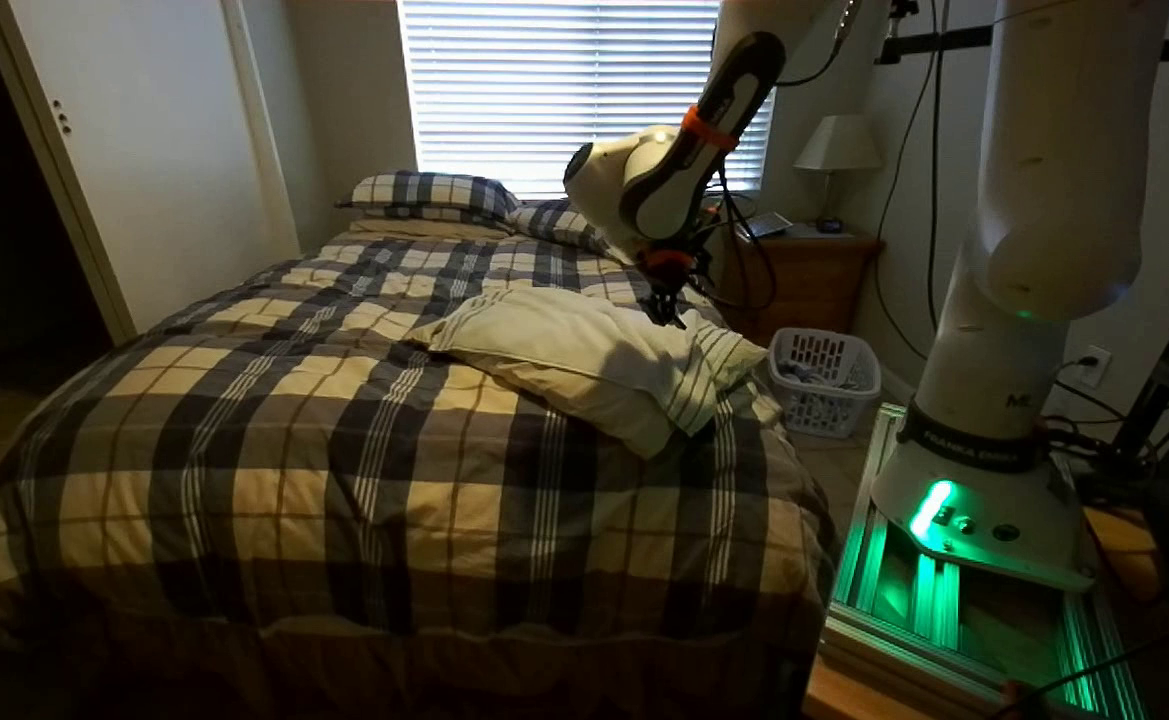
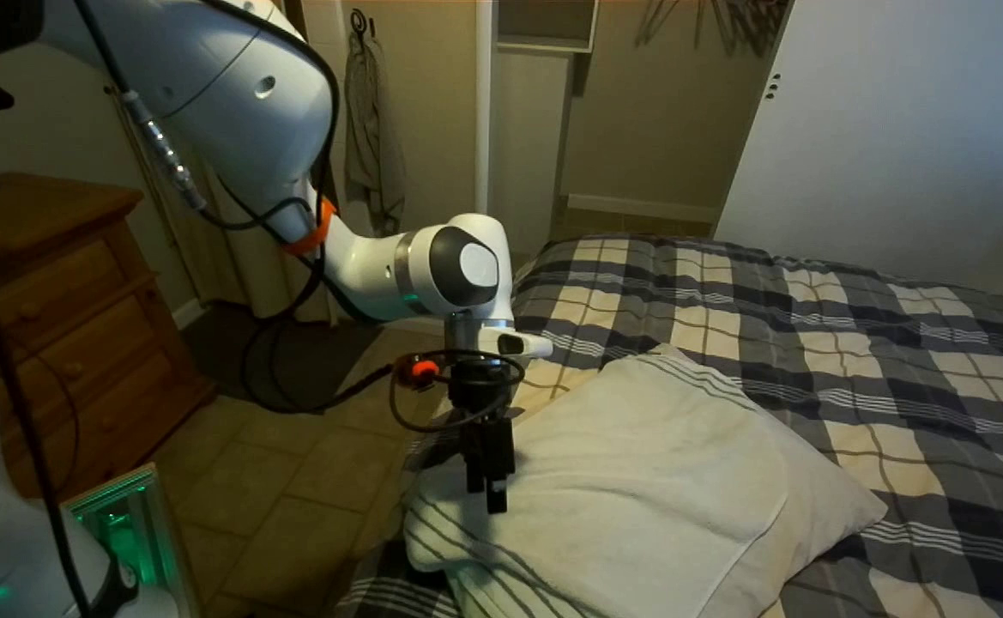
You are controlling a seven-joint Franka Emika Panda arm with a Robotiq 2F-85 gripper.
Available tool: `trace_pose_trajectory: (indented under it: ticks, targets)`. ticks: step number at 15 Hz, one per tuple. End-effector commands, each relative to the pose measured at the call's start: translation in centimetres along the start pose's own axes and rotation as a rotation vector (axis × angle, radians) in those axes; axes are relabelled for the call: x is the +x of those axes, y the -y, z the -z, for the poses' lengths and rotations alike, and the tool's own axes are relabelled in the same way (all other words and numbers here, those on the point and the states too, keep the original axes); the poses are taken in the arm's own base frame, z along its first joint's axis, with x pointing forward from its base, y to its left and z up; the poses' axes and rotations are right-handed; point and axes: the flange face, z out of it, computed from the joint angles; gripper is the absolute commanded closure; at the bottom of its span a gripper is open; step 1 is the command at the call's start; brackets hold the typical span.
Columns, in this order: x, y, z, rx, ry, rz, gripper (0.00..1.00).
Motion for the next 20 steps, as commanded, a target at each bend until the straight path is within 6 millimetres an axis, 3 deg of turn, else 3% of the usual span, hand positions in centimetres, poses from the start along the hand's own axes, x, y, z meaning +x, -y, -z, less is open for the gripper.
trace_pose_trajectory:
  ticks: [1, 4, 8, 15, 20]
  targets:
    - [0.0, 0.1, 0.1, 0.000, -0.001, 0.001, 0.00]
    - [-0.1, 0.3, 0.3, -0.001, -0.005, 0.002, 0.00]
    - [-1.0, -2.4, -0.9, 0.041, -0.040, 0.016, 0.00]
    - [-2.2, -9.4, -5.3, 0.190, -0.230, 0.103, 0.00]
    - [-0.6, -14.5, -9.9, 0.341, -0.234, 0.083, 0.00]
